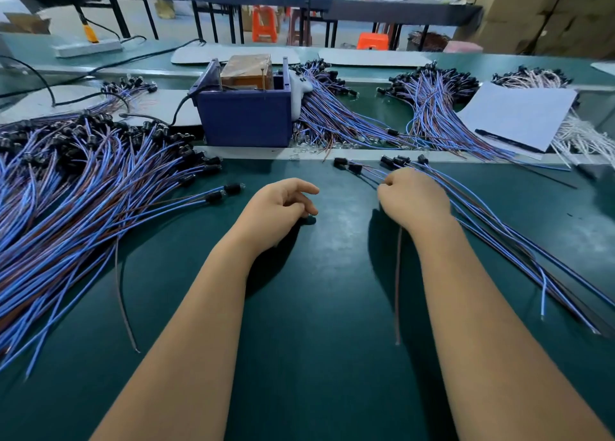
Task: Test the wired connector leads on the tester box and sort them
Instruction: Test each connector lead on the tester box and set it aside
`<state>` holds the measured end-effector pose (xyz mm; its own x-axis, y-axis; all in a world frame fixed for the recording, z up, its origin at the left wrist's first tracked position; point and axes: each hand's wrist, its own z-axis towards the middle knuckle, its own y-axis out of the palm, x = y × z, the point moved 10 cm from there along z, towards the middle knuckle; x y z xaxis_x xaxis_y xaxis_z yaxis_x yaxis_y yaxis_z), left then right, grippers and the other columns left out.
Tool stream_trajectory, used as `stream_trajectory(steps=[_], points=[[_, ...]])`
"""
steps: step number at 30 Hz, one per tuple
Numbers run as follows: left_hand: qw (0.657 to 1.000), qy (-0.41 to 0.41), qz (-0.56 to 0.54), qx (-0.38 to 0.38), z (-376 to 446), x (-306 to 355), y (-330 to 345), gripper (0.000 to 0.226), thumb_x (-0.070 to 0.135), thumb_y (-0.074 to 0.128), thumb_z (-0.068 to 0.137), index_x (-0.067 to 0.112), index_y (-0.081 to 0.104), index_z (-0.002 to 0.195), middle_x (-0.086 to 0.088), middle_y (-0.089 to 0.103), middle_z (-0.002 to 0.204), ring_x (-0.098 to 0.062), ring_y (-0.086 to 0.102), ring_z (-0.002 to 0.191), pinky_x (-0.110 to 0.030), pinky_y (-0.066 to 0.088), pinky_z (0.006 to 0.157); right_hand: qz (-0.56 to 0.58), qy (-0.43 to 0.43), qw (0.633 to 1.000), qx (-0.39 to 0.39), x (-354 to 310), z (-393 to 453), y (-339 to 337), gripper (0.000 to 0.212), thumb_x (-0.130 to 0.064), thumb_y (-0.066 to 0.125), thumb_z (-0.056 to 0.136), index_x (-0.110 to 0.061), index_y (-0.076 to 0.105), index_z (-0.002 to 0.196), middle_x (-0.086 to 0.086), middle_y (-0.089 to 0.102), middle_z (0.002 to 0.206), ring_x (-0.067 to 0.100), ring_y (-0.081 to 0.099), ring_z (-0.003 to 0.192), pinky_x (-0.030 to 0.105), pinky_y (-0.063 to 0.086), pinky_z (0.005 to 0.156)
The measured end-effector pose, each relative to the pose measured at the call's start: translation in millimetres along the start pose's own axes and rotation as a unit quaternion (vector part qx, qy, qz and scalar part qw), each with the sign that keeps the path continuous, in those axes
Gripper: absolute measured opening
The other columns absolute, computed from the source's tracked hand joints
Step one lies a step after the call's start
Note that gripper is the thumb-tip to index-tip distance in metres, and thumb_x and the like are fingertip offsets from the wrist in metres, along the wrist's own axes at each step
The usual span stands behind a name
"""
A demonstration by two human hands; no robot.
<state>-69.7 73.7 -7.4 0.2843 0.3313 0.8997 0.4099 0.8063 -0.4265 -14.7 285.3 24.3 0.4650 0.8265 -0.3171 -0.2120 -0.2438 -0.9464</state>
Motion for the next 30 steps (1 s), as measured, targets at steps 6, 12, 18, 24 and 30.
stream_trajectory(steps=[6,12,18,24,30], points=[[1.000,-0.006,0.005,0.013,0,0,0,0.043,-0.003,0.041,0.090,0.030,0.065,0.103,0.012,0.073,0.083,-0.002,0.065,0.080,-0.037,0.053,0.087,-0.020,0.134,0.990,0.051,44,1,-14,0.037,-0.024,0.040,0.093,-0.007,0.057,0.121,0.020,0.052,0.132,0.038,0.044,0.123,0.041,0.036,0.098],[0.999,0.003,0.005,0.035,-1,4,-4,0.043,-0.004,0.042,0.086,0.029,0.068,0.096,0.011,0.072,0.078,-0.004,0.067,0.075,-0.032,0.053,0.078,-0.037,0.142,0.981,0.124,9,-13,-8,0.040,-0.026,0.044,0.089,-0.010,0.058,0.123,0.018,0.039,0.140,0.035,0.032,0.129,0.046,0.026,0.107],[0.954,0.028,0.153,0.255,-17,19,-51,0.027,0.007,0.048,0.088,0.025,0.068,0.089,0.005,0.065,0.100,-0.017,0.061,0.080,-0.026,0.040,0.070,0.100,-0.109,0.986,0.073,-101,-23,33,0.031,-0.028,0.050,0.090,-0.021,0.066,0.114,0.008,0.055,0.122,0.030,0.044,0.117,0.037,0.032,0.096],[0.909,-0.069,0.252,0.325,-32,-1,-93,0.033,0.013,0.048,0.091,0.018,0.059,0.122,-0.006,0.056,0.127,-0.019,0.043,0.085,-0.031,0.031,0.072,0.186,-0.107,0.976,0.031,-97,-20,49,0.025,-0.022,0.048,0.090,-0.021,0.070,0.103,0.002,0.060,0.115,0.027,0.047,0.112,0.034,0.033,0.092],[0.900,-0.180,0.298,0.263,-28,-30,-104,0.042,0.017,0.050,0.092,0.014,0.052,0.133,-0.013,0.051,0.133,-0.034,0.052,0.115,-0.035,0.034,0.076,0.265,-0.111,0.958,0.016,-94,-24,48,0.024,-0.019,0.049,0.091,-0.019,0.071,0.099,0.001,0.066,0.112,0.023,0.051,0.109,0.040,0.040,0.098]])
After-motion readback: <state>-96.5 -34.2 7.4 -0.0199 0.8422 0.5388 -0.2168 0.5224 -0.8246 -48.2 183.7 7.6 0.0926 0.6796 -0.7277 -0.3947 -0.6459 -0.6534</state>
